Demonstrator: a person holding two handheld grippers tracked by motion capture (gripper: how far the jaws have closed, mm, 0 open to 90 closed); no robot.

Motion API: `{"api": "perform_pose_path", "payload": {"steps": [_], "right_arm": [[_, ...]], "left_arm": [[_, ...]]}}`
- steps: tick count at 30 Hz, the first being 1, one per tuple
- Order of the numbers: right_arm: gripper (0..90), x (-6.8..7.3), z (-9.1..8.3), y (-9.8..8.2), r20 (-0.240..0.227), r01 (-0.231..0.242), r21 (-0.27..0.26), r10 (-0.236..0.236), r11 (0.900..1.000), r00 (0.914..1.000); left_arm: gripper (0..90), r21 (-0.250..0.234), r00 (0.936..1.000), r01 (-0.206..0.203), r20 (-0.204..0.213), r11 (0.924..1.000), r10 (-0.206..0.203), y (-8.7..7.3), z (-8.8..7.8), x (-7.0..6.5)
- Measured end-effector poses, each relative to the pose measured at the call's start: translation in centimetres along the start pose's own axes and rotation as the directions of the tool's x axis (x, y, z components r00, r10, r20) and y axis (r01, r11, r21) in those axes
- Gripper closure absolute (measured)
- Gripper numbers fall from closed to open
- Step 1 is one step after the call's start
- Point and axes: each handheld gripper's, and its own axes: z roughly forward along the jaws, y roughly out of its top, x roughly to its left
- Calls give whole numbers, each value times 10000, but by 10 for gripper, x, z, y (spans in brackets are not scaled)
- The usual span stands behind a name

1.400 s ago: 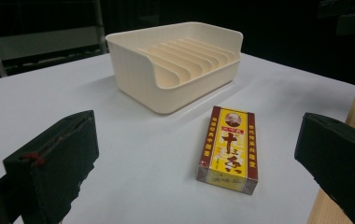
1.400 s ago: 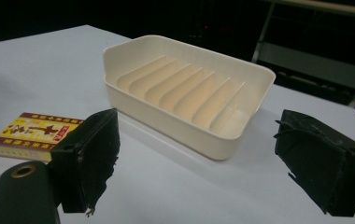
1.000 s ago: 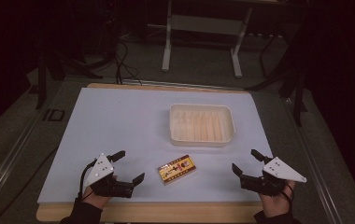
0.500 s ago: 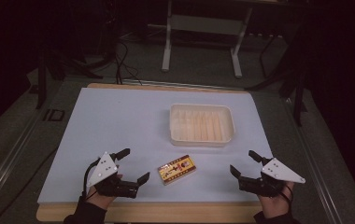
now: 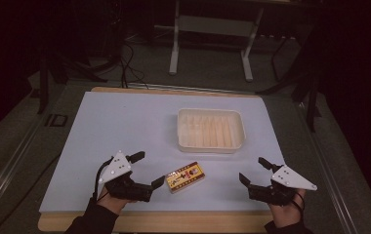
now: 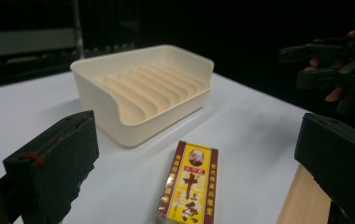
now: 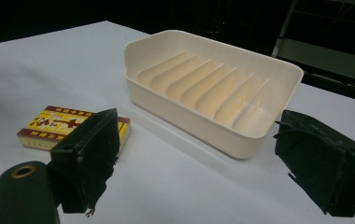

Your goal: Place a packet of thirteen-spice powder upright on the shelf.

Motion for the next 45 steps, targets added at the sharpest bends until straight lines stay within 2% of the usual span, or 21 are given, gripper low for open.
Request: {"api": "perform_pose_path", "payload": {"steps": [1,3,6,8,11,14,17,22,26,30,32,36,41,42,45], "right_arm": [[137,-1,0,0,0,-60,-13,60,10000,10000],[137,-1,0,0,11,-95,-9,95,10000,10000],[137,-2,0,-1,4,-161,25,161,9999,9999],[137,-3,0,-1,12,-172,23,172,9998,9999],[137,-3,0,-1,-9,-186,7,186,9998,9998],[137,-2,-1,-1,-2,-124,10,124,9999,9999],[137,-2,0,-1,-47,-193,25,193,9998,9998],[137,-1,-1,-1,-65,-173,20,173,9998,9998],[137,-2,-1,-1,-69,-182,7,182,9998,9998],[137,-1,-1,-1,-105,-155,7,155,9999,9998],[137,-1,-1,-1,-110,-194,22,194,9998,9998],[137,-1,0,-2,-147,-201,72,202,9998,9997],[138,0,1,-2,-235,-168,180,172,9997,9996],[138,0,1,-2,-254,-144,169,148,9998,9996],[138,1,1,-2,-328,-109,130,113,9999,9994]], "left_arm": [[8,163,10000,48,-64,9999,-47,1,2,0],[10,470,9974,-227,-673,9986,258,5,5,-5],[12,389,9971,-647,-378,9971,661,12,8,-13],[12,608,9966,-803,-110,9949,811,17,14,-16],[12,963,9958,-860,389,9916,826,23,22,-20],[13,1367,9927,-1035,755,9852,938,26,32,-25],[13,1445,9918,-1088,831,9835,975,27,37,-27],[13,1595,9861,-1282,1255,9788,1087,32,51,-31],[12,1538,9838,-1433,1299,9777,1237,32,58,-34],[13,1536,9800,-1500,1537,9767,1264,29,64,-34],[12,1592,9811,-1505,1454,9757,1276,27,67,-35],[12,1970,9797,-1534,1586,9683,1229,20,75,-34],[13,2152,9780,-1637,1632,9627,1298,12,85,-32],[13,2250,9788,-1673,1549,9599,1343,10,87,-31],[20,2350,9793,-1667,1526,9576,1330,7,92,-30]]}}
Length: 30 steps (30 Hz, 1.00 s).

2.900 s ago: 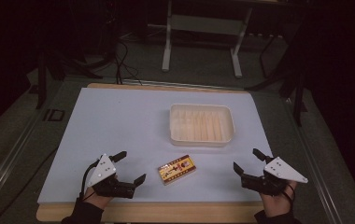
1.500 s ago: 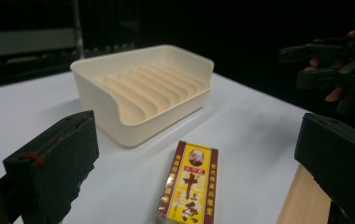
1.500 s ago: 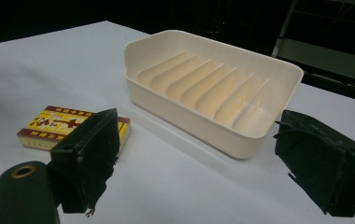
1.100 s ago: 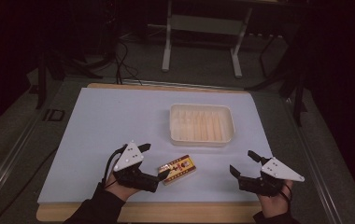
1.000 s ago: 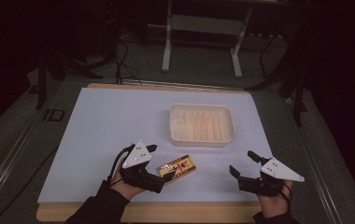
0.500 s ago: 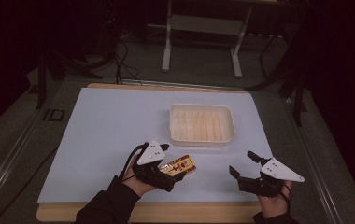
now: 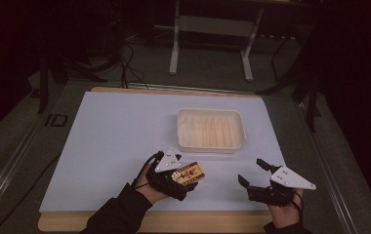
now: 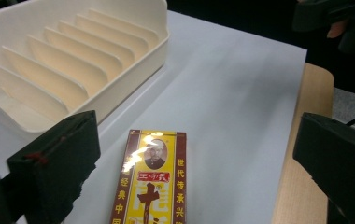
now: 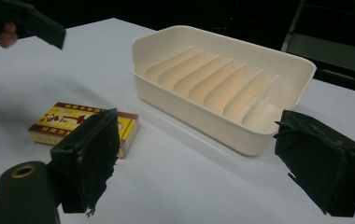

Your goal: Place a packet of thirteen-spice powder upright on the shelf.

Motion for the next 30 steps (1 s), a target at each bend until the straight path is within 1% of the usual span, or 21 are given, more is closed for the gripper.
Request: {"api": "perform_pose_path", "payload": {"steps": [1,3,4,7,8,9,10,11,14,15,16,17,18,19,20,21,23,25,26,29,30], "right_arm": [[138,0,0,0,-9,21,-13,-21,10000,10000],[138,0,0,0,-32,28,-30,-28,10000,10000],[138,0,0,0,-44,14,-24,-14,10000,10000],[138,0,0,0,-56,10,-14,-11,10000,10000],[138,0,0,0,-56,10,-14,-11,10000,10000],[138,0,0,0,-72,20,-38,-20,10000,10000],[138,0,0,0,-72,20,-38,-20,10000,10000],[138,0,0,0,-79,17,-35,-17,10000,10000],[138,0,0,0,-109,2,-6,-2,10000,9999],[139,0,0,0,-132,-8,-6,8,10000,9999],[139,0,0,0,-147,-6,3,6,10000,9999],[139,0,0,0,-157,-2,11,2,10000,9999],[139,0,0,0,-169,-3,2,3,10000,9999],[139,0,0,0,-185,6,-11,-6,10000,9998],[140,0,0,0,-205,8,-18,-9,10000,9998],[140,0,0,0,-205,8,-18,-9,10000,9998],[139,1,0,0,-254,-4,14,5,10000,9997],[139,1,0,0,-286,-33,49,34,10000,9996],[140,1,0,-1,-335,-39,47,40,10000,9994],[140,1,0,-1,-363,-52,45,53,10000,9993],[140,1,0,-1,-367,-46,46,47,10000,9993]], "left_arm": [[20,32,9999,51,103,10000,-51,-1,2,1],[21,102,10000,14,49,9999,-14,-2,5,1],[26,115,9999,13,127,9999,-14,-3,7,1],[34,305,9999,-19,122,9995,16,-6,14,2],[36,305,9999,-19,122,9995,16,-6,14,2],[42,447,10000,13,76,9990,-16,-8,18,3],[42,487,9999,45,95,9988,-49,-9,20,4],[44,550,10000,47,25,9985,-48,-10,21,5],[57,655,9998,221,0,9976,-222,-13,27,8],[69,704,9998,199,17,9973,-201,-14,28,9],[82,747,9998,177,-66,9970,-173,-15,30,10],[95,841,9997,224,-136,9962,-213,-16,33,11],[95,861,9995,306,-76,9958,-301,-17,35,13],[98,901,9995,315,-111,9954,-306,-18,36,13],[105,1076,9997,239,-92,9939,-231,-21,40,15],[106,1076,9997,239,-92,9939,-231,-21,40,15],[139,1042,9997,183,-175,9944,-166,-23,42,17],[142,1027,9991,418,-110,9938,-409,-27,44,21],[150,1068,9990,455,-45,9932,-453,-29,46,23],[151,1374,9991,403,-163,9897,-384,-32,52,24],[151,1374,9991,403,-163,9897,-384,-32,52,24]]}}
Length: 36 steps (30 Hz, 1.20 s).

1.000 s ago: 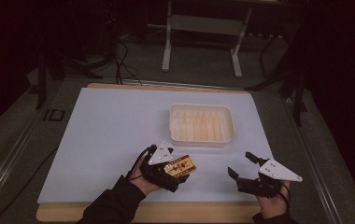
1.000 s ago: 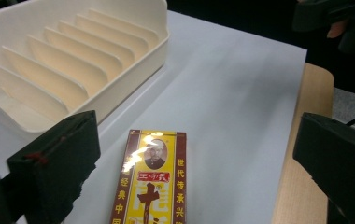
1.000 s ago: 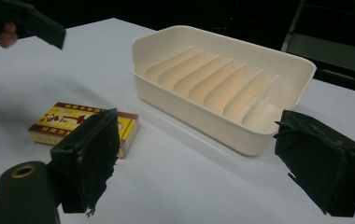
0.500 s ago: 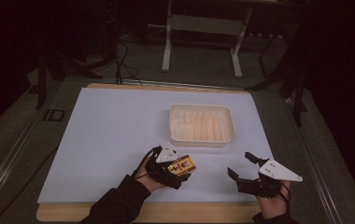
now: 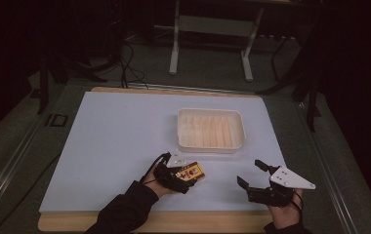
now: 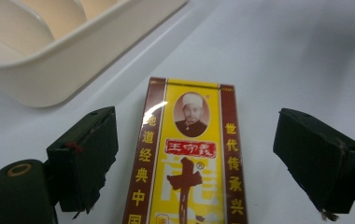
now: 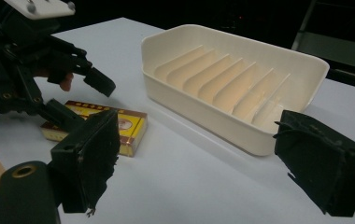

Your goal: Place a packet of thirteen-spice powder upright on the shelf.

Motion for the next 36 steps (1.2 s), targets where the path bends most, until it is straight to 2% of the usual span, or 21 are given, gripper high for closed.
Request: {"api": "perform_pose_path", "payload": {"steps": [2,3,7,11,13,16,18,21,24,30,34,36], "right_arm": [[140,0,0,0,-20,-7,16,7,10000,10000],[140,0,0,0,-20,-7,16,7,10000,10000],[140,-1,0,-1,-60,-37,60,37,10000,10000],[140,-1,1,-1,-88,-47,72,47,10000,10000],[140,0,0,-1,-99,-49,76,50,10000,9999],[140,-1,0,-1,-108,-51,76,52,10000,9999],[141,-1,0,-1,-123,-49,83,50,10000,9999],[140,-1,1,-1,-146,-76,85,77,9999,9999],[141,-1,1,-1,-156,-82,89,83,9999,9998],[141,-1,2,-1,-174,-80,125,82,9999,9998],[141,-1,1,-1,-152,-99,111,100,9999,9998],[141,-1,1,-1,-144,-109,133,111,9999,9998]], "left_arm": [[151,157,10000,-32,25,9999,31,-1,3,1],[151,214,9999,-76,-135,9997,79,-2,5,1],[167,398,10000,23,-92,9992,-19,-3,9,1],[187,628,9995,-94,-287,9980,112,-6,15,-1],[204,1012,9988,-226,-403,9946,268,-6,18,-2],[217,1301,9988,-125,-460,9914,186,-6,21,-3],[217,1550,9978,-250,-576,9876,343,-6,22,-4],[259,1587,9964,-270,-753,9870,393,-5,23,-5],[297,1751,9965,-404,-657,9837,526,-3,22,-5],[326,1920,9969,-402,-586,9806,524,-1,21,-4],[330,1675,9986,-228,-439,9856,306,-1,17,-2],[330,1426,9989,-280,-338,9894,331,1,12,-4]]}}
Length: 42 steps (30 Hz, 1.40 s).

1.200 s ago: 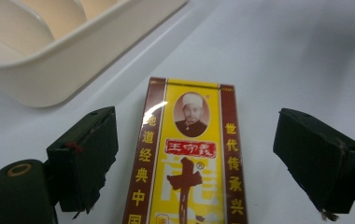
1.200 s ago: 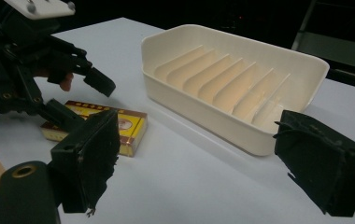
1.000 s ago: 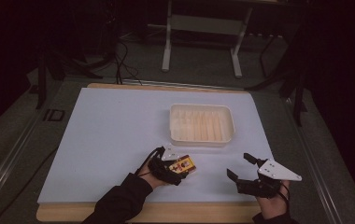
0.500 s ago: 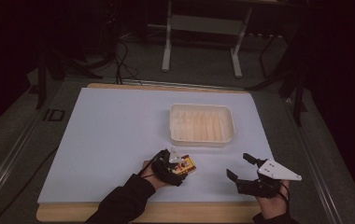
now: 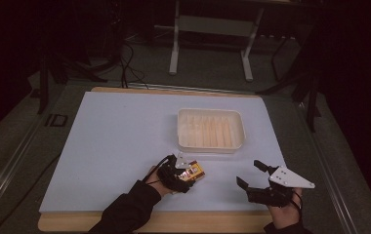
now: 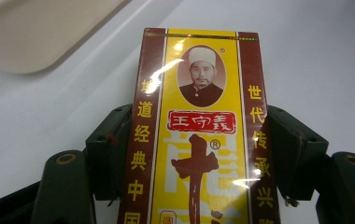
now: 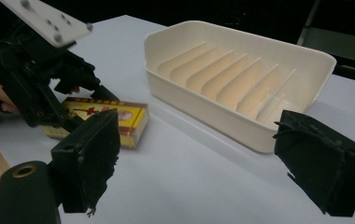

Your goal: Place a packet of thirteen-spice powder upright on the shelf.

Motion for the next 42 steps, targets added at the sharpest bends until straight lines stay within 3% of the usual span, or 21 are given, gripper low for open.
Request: {"api": "perform_pose_path", "payload": {"steps": [7,13,18,24,26,28,34,38,42], "right_arm": [[141,0,0,0,33,61,-42,-61,10000,10000],[141,1,1,0,23,91,-3,-91,10000,10000],[141,4,0,1,-91,-45,-30,45,10000,9999],[141,11,-2,5,197,470,-116,-468,9988,9987],[142,13,-3,7,162,554,-184,-551,9983,9984],[142,14,-4,10,198,617,-313,-611,9976,9979],[146,15,-12,22,276,882,-683,-865,9938,9959],[159,16,-15,27,-53,566,-814,-572,9951,9983],[147,16,-16,29,-151,144,-840,-157,9964,9998]], "left_arm": [[332,-1003,9997,-105,228,9949,129,9,-20,-10],[331,-1303,9991,-74,395,9915,126,16,-33,-17],[332,-1935,9990,-141,400,9810,223,18,-43,-25],[331,-2431,9970,214,775,9698,-26,22,-51,-33],[331,-2508,9971,159,755,9679,32,23,-52,-37],[331,-2676,9961,146,882,9634,94,24,-52,-40],[330,-3516,9929,155,1157,9360,270,27,-52,-50],[330,-3668,9915,-48,1193,9303,521,25,-46,-55],[330,-3982,9901,204,1353,9171,367,21,-43,-56]]}}
